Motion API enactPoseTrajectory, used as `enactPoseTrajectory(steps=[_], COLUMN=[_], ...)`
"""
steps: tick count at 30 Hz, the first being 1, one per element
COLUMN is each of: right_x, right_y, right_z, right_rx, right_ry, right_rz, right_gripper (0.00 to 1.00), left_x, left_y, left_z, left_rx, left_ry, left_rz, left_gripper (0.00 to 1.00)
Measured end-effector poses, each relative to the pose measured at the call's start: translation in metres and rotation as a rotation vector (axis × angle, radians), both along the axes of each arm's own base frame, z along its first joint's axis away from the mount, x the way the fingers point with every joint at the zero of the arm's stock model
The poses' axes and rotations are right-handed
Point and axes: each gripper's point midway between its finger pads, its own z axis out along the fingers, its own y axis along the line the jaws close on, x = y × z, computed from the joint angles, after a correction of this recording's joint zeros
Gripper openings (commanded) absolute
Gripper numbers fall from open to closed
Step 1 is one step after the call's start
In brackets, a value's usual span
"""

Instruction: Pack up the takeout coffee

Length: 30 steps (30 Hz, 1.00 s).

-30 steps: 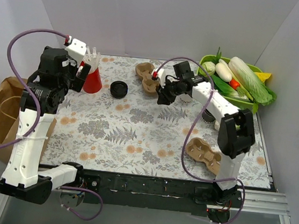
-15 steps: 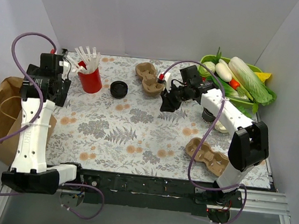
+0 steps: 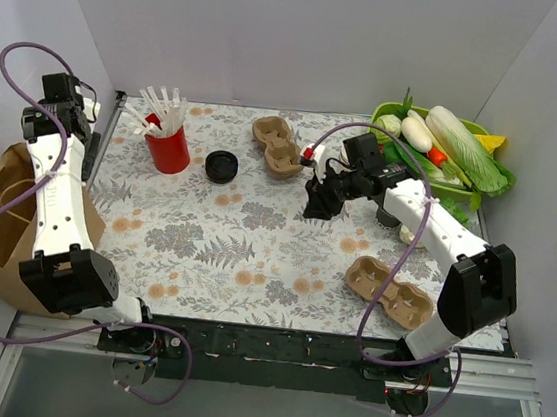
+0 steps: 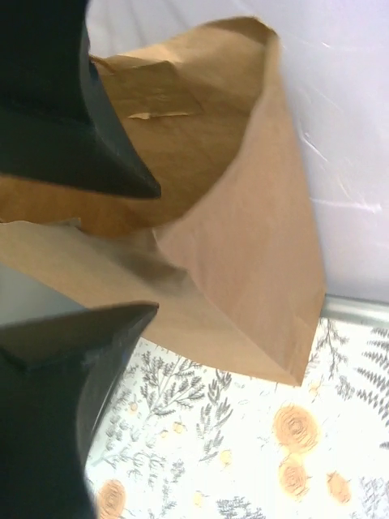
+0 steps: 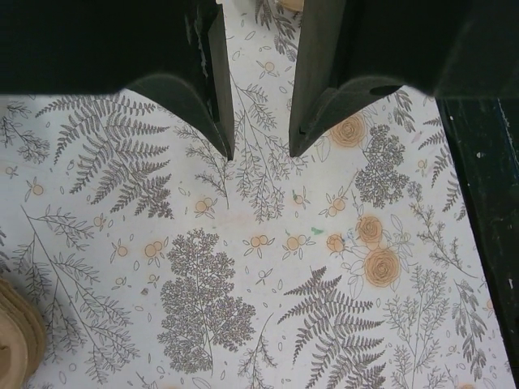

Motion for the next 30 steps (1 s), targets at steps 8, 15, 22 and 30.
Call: enactPoseTrajectory(steps=[8, 15, 22, 30], right_x=[-0.003, -0.006, -0.003, 0.025], right_y=[-0.007, -0.018, -0.021, -0.021], right_z=[0.022, 0.022, 0.03, 0.05], right_rx=[0.004, -0.05, -0.069, -0.071], right_ry=[-0.076, -0.102, -0.107, -0.166], right_rz=[0.013, 0.02, 0.01, -0.023], right_gripper=[0.41, 0.4, 0.39, 0.39], left_x=[-0.01, -0.019, -0.015, -0.014], left_y=[-0.033, -0.078, -0.15, -0.266], left_z=[-0.016, 0.004, 0.018, 0.01], left_rx=[-0.116, -0.234, -0.415, -0.771], left_ry=[-0.005, -0.151, -0.266, -0.18], left_rz=[-0.167, -0.355, -0.624, -0.911], left_gripper=[0.0, 0.0, 0.0, 0.0])
